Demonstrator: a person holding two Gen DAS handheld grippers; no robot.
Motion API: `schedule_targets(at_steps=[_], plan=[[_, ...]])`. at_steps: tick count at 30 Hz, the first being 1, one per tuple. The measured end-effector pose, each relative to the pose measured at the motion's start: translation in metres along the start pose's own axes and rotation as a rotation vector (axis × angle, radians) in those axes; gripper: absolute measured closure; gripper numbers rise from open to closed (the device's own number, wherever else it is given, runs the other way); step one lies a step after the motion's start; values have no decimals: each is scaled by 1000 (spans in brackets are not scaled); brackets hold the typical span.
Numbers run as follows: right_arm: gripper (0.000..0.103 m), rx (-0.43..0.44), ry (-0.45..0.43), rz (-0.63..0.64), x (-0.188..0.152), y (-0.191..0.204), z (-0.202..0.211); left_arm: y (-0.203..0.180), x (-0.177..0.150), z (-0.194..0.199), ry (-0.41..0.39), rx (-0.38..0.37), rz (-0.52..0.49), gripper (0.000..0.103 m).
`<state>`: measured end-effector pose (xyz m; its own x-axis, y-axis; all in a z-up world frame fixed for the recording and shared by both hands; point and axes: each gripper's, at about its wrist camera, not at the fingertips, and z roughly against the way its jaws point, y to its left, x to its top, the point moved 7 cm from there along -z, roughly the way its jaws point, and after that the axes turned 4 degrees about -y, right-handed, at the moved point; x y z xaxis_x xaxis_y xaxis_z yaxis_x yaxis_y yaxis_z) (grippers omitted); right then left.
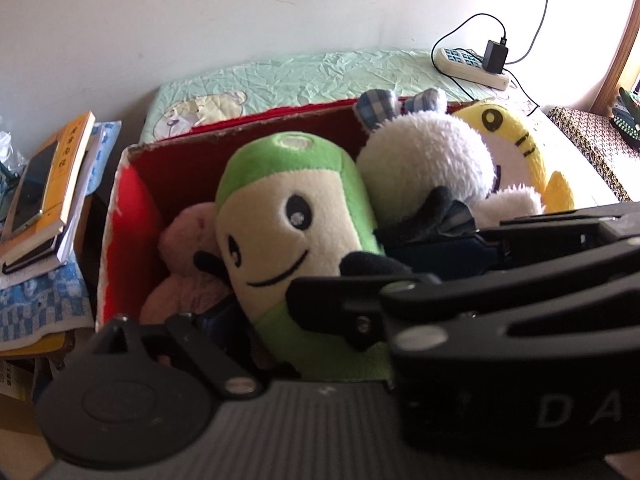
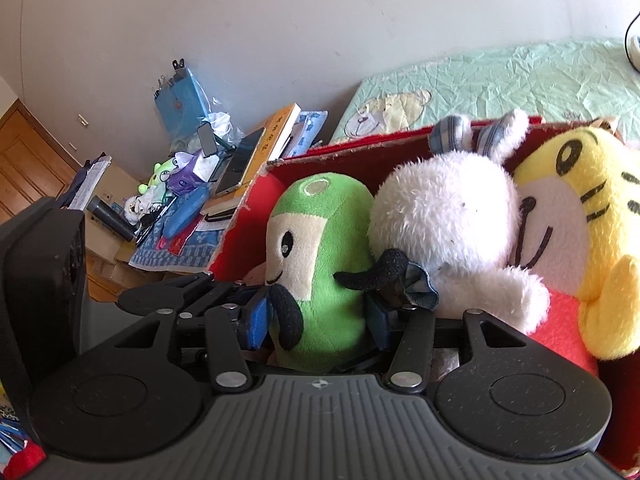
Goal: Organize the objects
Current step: 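Lower the green plush into the box beside the white bunny, then open the right gripper to release the green plush and withdraw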
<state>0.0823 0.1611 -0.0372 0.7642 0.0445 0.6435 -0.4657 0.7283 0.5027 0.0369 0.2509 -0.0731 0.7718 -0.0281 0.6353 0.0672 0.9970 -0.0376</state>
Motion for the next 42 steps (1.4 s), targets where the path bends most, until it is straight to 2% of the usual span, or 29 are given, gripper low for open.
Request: schedule_targets(at_steps=[3, 13, 34, 39, 42], plan=[[45, -8, -27, -5, 4, -2, 6, 5, 3, 4, -8, 14, 20, 7], [46, 18, -42, -66, 1, -7, 16, 9, 5, 10, 1, 76, 47, 7], [48, -39, -107, -80, -14, -20, 39, -8, 2, 33, -5, 174, 50, 3], [46, -66, -153, -84, -11, -27, 57, -20, 10, 48, -36, 206, 23, 2], [46, -101, -173, -95, -9, -35, 68, -30, 16, 55, -54, 198, 11, 2]])
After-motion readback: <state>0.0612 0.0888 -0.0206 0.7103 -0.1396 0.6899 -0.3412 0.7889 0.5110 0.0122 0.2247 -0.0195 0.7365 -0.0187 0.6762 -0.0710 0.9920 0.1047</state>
